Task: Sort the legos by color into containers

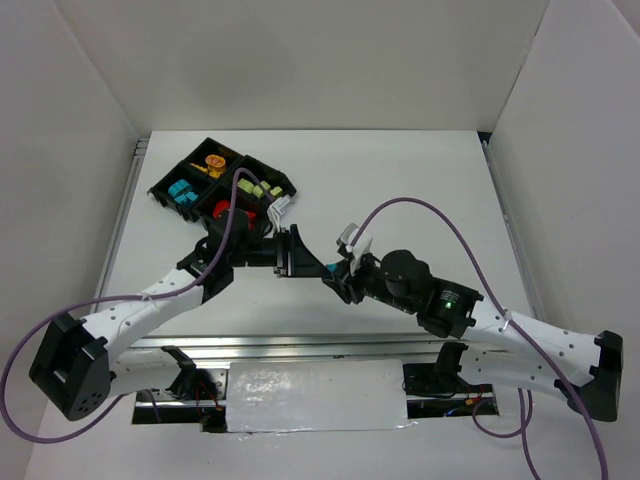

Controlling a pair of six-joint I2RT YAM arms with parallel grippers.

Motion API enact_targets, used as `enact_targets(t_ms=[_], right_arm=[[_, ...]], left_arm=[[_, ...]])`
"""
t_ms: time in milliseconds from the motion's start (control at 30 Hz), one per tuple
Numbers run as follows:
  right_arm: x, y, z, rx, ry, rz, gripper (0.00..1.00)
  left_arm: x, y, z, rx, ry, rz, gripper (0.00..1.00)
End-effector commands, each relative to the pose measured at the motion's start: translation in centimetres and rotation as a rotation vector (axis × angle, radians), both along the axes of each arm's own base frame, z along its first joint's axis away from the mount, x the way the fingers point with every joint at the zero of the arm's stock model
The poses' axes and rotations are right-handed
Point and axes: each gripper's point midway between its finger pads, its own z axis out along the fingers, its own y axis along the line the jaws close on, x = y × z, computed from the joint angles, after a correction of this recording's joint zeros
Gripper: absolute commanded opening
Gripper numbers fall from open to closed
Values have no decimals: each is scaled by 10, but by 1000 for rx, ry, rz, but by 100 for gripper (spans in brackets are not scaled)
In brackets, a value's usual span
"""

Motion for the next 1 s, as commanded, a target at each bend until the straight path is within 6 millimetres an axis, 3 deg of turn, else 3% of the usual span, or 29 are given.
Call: enact_targets(t_ms=[0,300,433,600,733,967], right_arm=[[12,0,42,98,-183,3,0],[1,19,49,86,-256,150,0],[1,25,39,47,-239,172,0],[3,13,25,38,-237,128,0],[-5,1,32,90,-250,120,0],[-11,4,32,101,-219,149,2]], left_arm=[[-26,1,22,-45,-75,-102,82],[-33,-2,18,-32,-47,-110,80],[-32,-2,18,-21,-44,-107,80],[-22,7,22,56,-80,-25,86],[-5,22,26,90,-85,83,90],[4,24,32,68,-67,128,87]])
